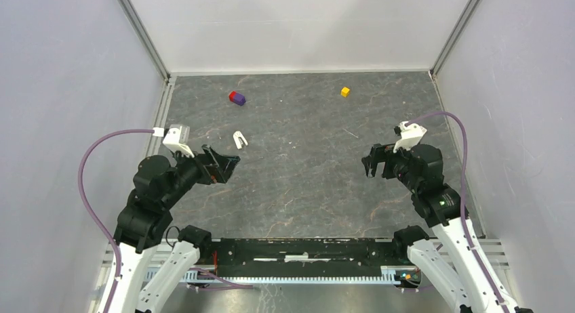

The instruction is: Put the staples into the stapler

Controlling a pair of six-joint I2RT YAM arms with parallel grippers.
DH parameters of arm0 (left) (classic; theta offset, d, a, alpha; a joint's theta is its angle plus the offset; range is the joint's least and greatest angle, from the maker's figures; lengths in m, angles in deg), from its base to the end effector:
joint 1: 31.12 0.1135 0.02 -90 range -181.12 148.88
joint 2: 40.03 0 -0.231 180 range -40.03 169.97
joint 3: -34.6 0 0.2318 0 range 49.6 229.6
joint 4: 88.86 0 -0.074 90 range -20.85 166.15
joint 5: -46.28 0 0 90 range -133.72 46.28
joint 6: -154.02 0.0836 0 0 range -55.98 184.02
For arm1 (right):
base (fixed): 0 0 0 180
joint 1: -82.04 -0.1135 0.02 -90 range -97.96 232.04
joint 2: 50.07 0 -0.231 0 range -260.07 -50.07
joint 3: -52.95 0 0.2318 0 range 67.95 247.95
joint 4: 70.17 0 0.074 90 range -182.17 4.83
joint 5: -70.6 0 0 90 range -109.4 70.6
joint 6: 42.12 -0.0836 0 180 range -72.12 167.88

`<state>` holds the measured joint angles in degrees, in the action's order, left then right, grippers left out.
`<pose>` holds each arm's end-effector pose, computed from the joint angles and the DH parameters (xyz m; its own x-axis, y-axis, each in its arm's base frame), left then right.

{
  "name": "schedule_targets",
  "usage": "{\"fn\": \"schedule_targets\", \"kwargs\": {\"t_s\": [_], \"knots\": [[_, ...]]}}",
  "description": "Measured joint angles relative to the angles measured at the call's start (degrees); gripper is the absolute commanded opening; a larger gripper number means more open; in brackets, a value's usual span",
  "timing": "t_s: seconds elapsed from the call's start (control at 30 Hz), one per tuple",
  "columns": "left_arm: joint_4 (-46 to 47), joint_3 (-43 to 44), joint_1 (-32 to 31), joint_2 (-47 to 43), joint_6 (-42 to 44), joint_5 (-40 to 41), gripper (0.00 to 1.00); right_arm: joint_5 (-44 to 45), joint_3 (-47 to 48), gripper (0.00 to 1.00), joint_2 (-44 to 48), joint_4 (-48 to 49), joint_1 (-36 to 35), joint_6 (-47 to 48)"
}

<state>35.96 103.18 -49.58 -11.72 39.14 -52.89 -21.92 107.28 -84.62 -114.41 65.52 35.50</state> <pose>0.1331 -0.0585 0.3326 -0.4144 -0.2995 -0.8594 0.3134 0.8396 -0.4438 0.1823 0.0579 0.2577 -0.4569 0.0879 -0.8852 -0.2298 0.9496 0.2129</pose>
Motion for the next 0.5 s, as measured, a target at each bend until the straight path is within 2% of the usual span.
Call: {"fn": "schedule_targets", "kwargs": {"t_s": [0.23, 0.4, 0.5], "knots": [[0.0, -0.8, 0.0, 0.0, 0.0, 2.7, 1.0, 0.3, 0.1, 0.98, 0.7, 0.1, 0.0, -0.1], [-0.2, -1.6, 0.0, 1.2, -1.7, 10.2, 1.0, 2.3, 0.1, 0.98, 2.6, 1.2, 0.0, -0.2], [-0.8, -2.4, 0.0, 3.5, -3.9, 18.9, 1.0, 2.6, -0.7, 0.98, 4.5, 3.4, 0.0, -0.9]]}}
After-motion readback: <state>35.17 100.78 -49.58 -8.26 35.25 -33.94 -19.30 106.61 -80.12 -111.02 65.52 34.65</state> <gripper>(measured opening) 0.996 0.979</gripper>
